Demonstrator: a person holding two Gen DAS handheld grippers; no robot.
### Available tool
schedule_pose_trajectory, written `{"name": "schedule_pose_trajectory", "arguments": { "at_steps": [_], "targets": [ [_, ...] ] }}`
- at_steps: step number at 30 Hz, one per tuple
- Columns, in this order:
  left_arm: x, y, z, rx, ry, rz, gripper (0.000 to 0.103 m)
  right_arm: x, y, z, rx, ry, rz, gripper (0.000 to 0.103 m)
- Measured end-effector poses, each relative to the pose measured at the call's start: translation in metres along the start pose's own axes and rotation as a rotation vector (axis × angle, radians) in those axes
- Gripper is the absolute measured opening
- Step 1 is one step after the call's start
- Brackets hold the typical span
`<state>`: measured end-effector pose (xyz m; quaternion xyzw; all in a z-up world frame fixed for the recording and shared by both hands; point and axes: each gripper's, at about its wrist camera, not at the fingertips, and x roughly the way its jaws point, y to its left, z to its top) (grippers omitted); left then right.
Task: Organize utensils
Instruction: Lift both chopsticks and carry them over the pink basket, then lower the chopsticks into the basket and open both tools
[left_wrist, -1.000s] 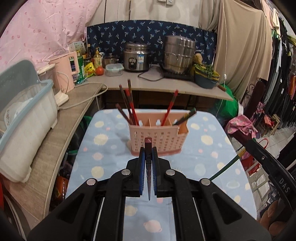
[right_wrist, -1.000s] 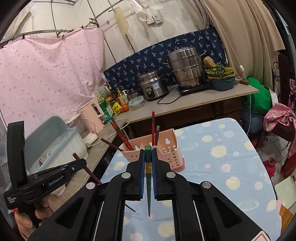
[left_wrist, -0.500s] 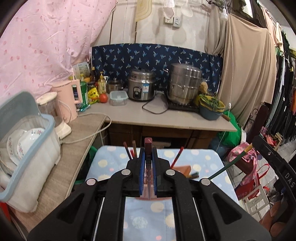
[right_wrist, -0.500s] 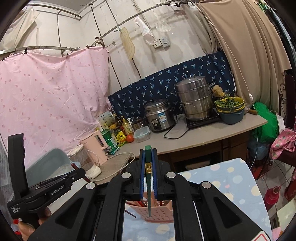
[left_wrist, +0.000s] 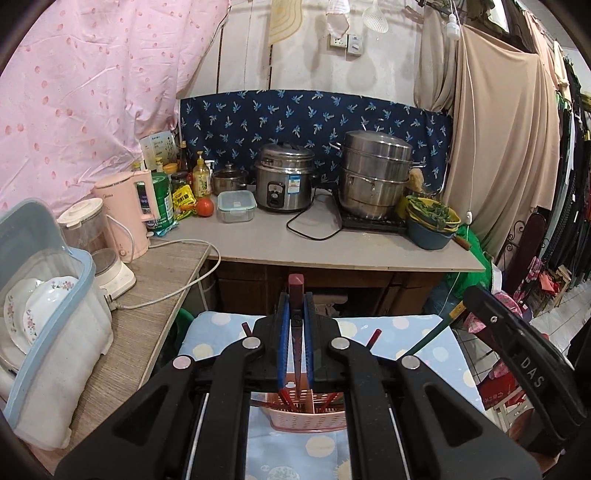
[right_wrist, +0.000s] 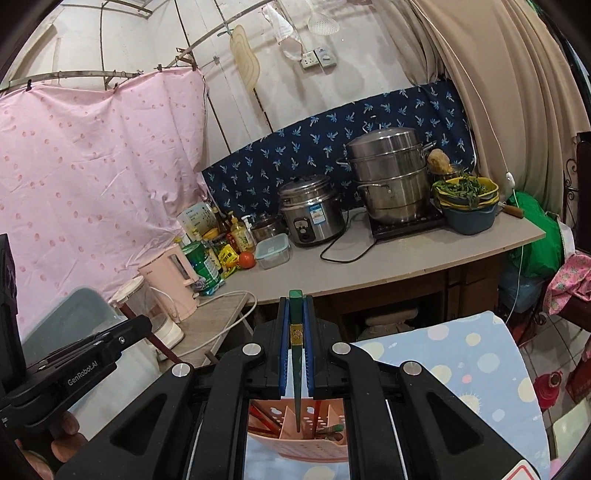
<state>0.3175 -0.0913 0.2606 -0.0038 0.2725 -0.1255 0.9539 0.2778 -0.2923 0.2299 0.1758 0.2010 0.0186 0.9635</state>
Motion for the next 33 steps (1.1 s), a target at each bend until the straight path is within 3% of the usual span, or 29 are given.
{"name": "schedule_pose_trajectory", "arguments": {
  "at_steps": [23,27,30,33],
  "targets": [
    [0.065,0.007,-0.04,-0.014,0.118,-0.01,0.007,0.072,-0.001,-0.054,-0.028,0.179,-0.045,0.007],
    [0.065,0.005,-0.041,-0.011,0.098,0.003,0.007,0.069,-0.003,-0.052,-0.031,0.17,-0.044,0.019],
    [0.061,0.002,-0.042,0.011,0.075,0.013,0.011,0.064,-0.004,-0.05,-0.027,0.161,-0.04,0.025],
    [0.057,0.001,-0.041,0.017,0.068,0.022,0.028,0.057,-0.004,-0.049,-0.022,0.157,-0.029,0.032]
  ]
}}
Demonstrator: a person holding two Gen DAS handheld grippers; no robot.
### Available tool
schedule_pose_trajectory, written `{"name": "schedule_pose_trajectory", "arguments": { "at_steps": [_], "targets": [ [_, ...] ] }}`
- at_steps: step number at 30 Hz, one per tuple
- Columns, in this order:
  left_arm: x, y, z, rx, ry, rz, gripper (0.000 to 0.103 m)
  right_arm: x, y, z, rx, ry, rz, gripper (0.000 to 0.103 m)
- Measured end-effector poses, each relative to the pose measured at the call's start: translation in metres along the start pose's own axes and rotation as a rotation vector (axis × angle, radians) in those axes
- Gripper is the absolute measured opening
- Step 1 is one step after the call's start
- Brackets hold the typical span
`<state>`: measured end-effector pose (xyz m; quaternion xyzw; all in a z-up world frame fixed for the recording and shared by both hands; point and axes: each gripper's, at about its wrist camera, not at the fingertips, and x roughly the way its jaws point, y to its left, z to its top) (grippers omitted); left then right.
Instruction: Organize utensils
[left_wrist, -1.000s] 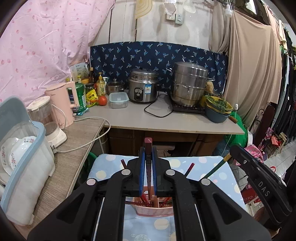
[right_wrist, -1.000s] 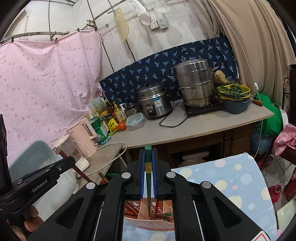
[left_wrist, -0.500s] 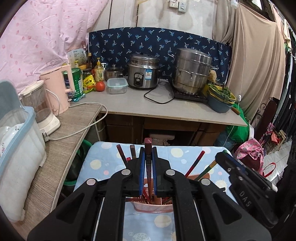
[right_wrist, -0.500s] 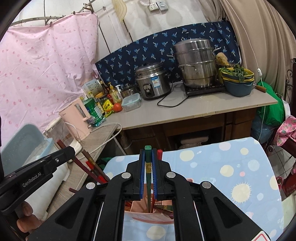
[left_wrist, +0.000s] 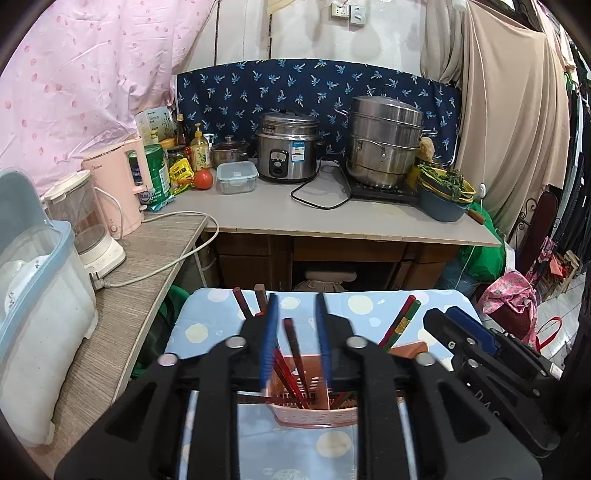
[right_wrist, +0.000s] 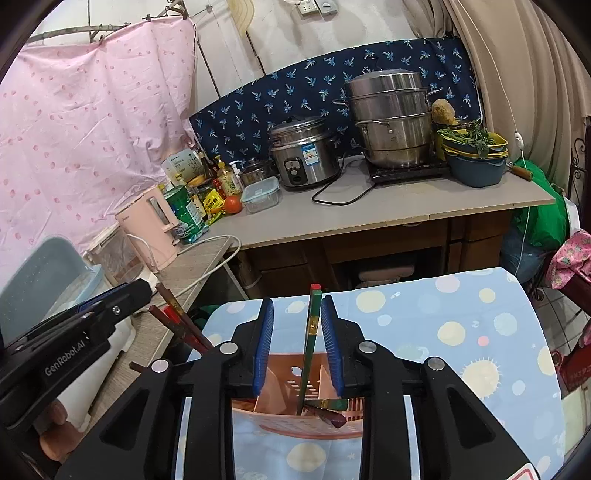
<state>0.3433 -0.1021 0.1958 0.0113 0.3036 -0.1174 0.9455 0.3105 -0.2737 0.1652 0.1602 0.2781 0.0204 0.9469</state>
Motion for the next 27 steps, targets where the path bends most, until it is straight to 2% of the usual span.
{"name": "schedule_pose_trajectory", "arguments": {
  "at_steps": [1,11,27],
  "targets": [
    [-0.002,0.0,0.0,0.0,-0.006,0.003,0.033,-0.003,0.001,0.0,-0.003,-0.004,0.001,0.033],
    [-0.018,-0.005,-0.006,0.028,-0.019,0.029,0.04,-0.03,0.007,-0.009,-0.039,-0.021,-0.017,0.046],
    [-0.042,-0.015,-0.029,0.064,-0.023,0.046,0.043,-0.06,0.009,-0.038,-0.059,-0.017,-0.025,0.049]
  ]
}}
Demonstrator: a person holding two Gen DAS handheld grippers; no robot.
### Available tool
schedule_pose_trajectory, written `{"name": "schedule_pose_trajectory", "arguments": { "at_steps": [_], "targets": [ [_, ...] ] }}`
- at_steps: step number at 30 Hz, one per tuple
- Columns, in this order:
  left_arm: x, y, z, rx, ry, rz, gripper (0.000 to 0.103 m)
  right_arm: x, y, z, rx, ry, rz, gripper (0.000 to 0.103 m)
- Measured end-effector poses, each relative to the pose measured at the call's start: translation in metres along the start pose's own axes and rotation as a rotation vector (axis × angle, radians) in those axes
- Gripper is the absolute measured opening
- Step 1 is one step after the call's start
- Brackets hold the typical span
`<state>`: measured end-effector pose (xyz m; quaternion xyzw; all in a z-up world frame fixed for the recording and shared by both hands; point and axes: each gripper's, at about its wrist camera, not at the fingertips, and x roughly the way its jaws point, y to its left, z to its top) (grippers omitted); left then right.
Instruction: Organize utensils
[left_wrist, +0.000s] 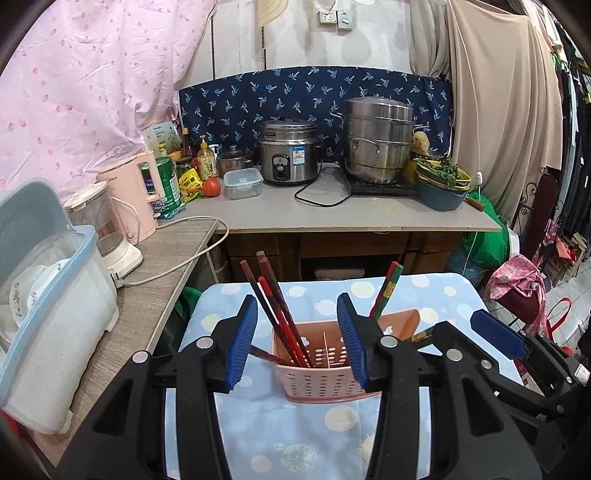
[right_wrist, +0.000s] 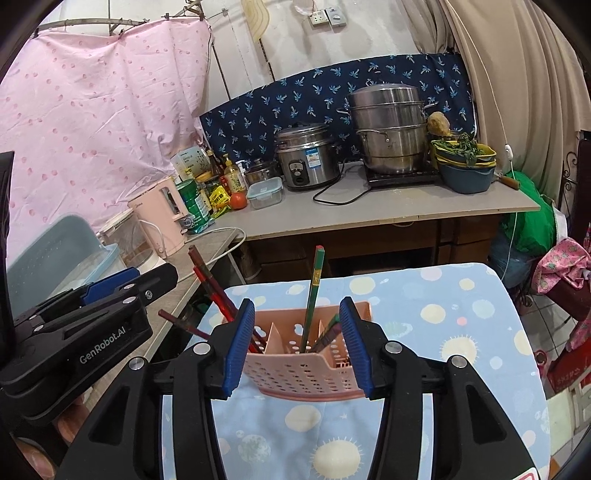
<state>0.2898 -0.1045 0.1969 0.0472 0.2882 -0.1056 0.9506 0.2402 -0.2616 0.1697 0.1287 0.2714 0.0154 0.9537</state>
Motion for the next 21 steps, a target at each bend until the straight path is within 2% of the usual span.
{"name": "schedule_pose_trajectory", "arguments": {
  "at_steps": [3,4,14,21],
  "targets": [
    [-0.003,-0.001,-0.005,0.002,-0.001,0.003,0.045,-0.006,0.001,-0.007,-0.012,-0.004,-0.007,0.055],
    [-0.005,-0.002,-0.007,0.003,-0.002,0.005,0.048,-0.009,0.002,-0.01,-0.017,-0.005,-0.013,0.056],
    [-0.012,-0.006,-0.036,0.009,0.016,0.018,0.049,-0.019,0.0,-0.037,-0.042,0.029,-0.064,0.056],
    [-0.017,-0.005,-0.06,0.004,0.027,0.039,0.06,-0.02,-0.007,-0.059,-0.042,0.07,-0.119,0.056]
  ]
}}
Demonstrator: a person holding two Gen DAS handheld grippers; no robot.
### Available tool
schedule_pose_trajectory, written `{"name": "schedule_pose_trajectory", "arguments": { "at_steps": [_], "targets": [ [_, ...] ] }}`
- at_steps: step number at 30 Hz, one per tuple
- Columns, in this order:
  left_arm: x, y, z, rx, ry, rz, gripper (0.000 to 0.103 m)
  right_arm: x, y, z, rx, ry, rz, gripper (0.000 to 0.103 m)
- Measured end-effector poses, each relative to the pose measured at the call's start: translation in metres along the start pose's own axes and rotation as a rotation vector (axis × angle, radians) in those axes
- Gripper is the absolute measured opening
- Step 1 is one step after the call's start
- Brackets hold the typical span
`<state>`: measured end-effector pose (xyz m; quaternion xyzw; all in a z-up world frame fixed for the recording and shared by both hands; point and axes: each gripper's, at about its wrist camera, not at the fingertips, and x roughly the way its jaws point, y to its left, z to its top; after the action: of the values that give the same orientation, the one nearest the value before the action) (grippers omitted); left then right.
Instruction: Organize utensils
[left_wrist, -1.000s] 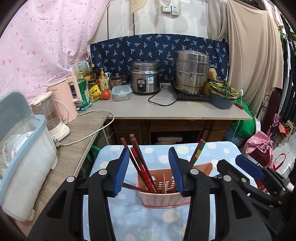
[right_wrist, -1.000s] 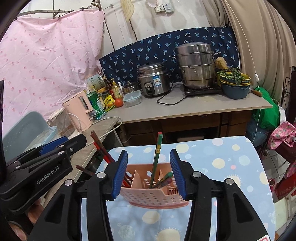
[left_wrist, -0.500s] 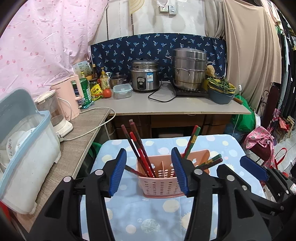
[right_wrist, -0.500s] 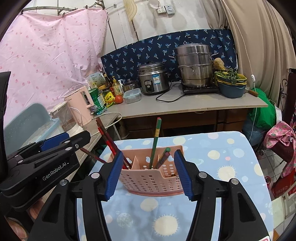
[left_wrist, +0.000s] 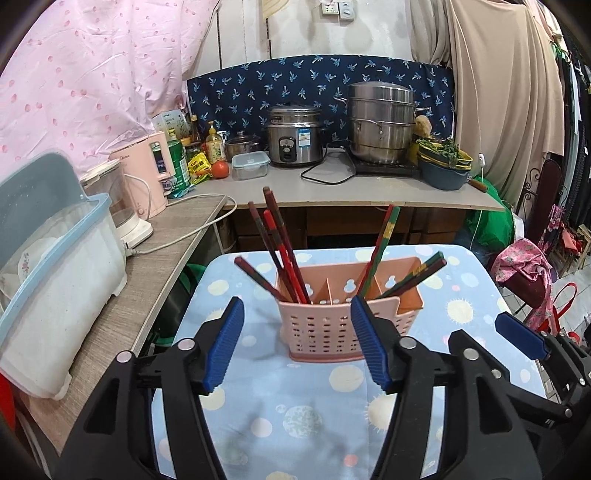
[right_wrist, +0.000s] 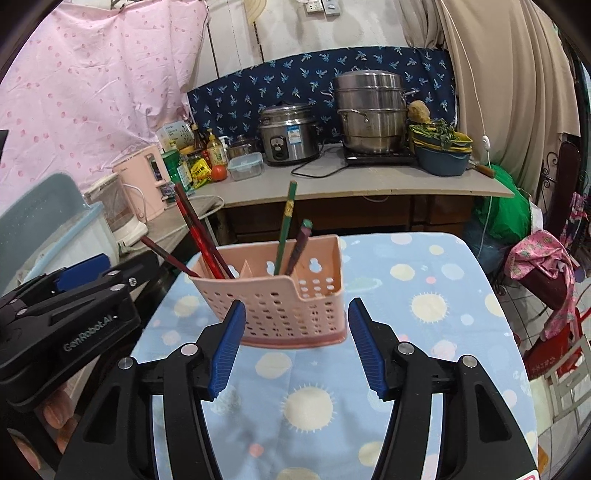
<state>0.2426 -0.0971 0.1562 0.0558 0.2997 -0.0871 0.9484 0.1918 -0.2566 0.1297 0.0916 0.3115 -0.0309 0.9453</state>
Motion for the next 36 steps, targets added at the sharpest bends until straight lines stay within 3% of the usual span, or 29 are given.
{"name": "schedule_pose_trajectory", "arguments": {
  "at_steps": [4,12,18,25,28,36],
  "targets": [
    [0.001,0.003,-0.014,0.009,0.011,0.023,0.065,0.0,-0.002,-0.012,-0.009,0.014,-0.026,0.056],
    [0.008,0.008,-0.043,0.014,0.055,0.051,0.079,-0.002,-0.003,-0.03,-0.032,0.032,-0.054,0.079],
    [0.008,0.007,-0.059,0.018,0.07,0.067,0.088,0.0,-0.005,-0.041,-0.026,0.051,-0.069,0.084],
    [0.013,0.008,-0.073,0.011,0.104,0.065,0.092,0.004,-0.008,-0.053,-0.025,0.075,-0.085,0.086],
    [0.014,0.008,-0.078,0.016,0.109,0.076,0.093,0.008,-0.01,-0.057,-0.021,0.099,-0.094,0.098],
    [0.016,0.009,-0.084,0.023,0.118,0.097,0.094,0.011,-0.009,-0.064,-0.023,0.106,-0.096,0.097]
  ]
}}
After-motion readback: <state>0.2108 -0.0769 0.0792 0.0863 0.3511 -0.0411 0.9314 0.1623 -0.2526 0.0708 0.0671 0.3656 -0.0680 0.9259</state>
